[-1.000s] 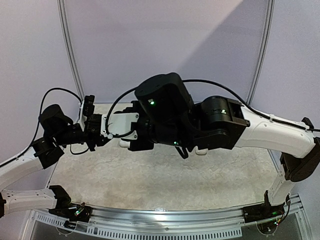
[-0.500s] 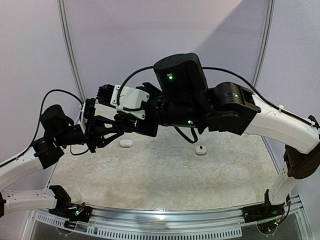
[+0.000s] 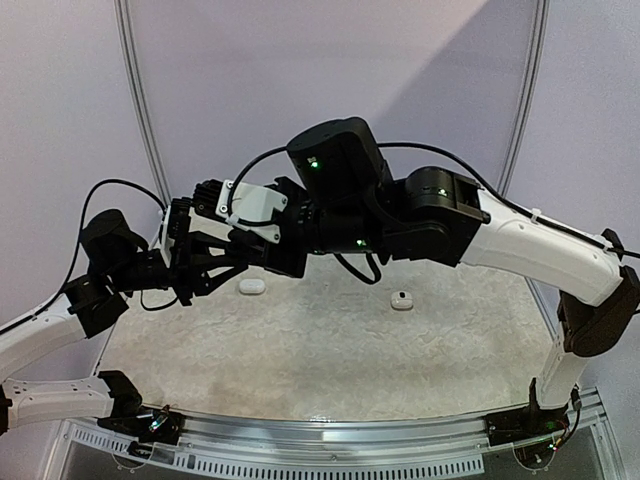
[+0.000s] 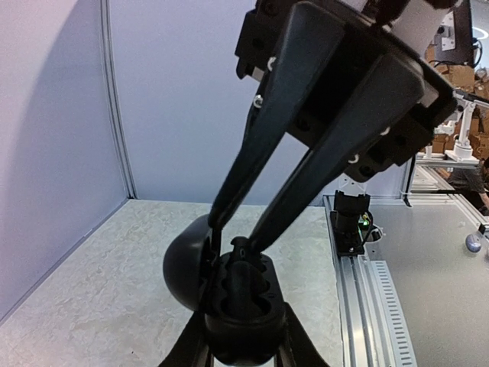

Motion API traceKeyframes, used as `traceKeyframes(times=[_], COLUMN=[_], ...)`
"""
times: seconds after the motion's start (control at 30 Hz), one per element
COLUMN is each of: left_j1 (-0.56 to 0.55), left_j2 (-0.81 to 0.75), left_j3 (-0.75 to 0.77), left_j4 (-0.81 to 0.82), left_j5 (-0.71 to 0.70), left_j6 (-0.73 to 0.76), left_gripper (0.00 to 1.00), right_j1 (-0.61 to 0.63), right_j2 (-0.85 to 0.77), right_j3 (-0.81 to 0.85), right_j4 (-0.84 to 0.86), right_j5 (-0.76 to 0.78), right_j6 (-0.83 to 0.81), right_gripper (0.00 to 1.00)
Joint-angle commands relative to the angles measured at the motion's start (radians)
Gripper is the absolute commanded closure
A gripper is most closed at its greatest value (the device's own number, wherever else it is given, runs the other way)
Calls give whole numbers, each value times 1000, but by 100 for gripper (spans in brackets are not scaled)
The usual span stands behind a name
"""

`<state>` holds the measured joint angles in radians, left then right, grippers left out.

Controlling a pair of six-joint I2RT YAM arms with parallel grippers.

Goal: Insert the wireless bluetooth earbuds into the charging case
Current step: Close the charging case with the earbuds inside.

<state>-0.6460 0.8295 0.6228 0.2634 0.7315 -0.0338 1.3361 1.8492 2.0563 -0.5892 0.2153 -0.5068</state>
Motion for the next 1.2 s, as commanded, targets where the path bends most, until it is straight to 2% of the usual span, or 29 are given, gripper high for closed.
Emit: traceKeyframes(times=[0.0, 1.17], left_j1=[-15, -9], left_j2=[-8, -16], left_j3=[15, 11], left_j4=[-11, 11], left_j5=[7, -49], left_j6=[8, -8], left_gripper=[100, 100], right_j1=[-11, -10], right_j2=[23, 27], right_j3=[21, -83], right_j4=[-39, -85], right_j5=[-35, -136], right_j6=[38, 101], right_gripper=[91, 98])
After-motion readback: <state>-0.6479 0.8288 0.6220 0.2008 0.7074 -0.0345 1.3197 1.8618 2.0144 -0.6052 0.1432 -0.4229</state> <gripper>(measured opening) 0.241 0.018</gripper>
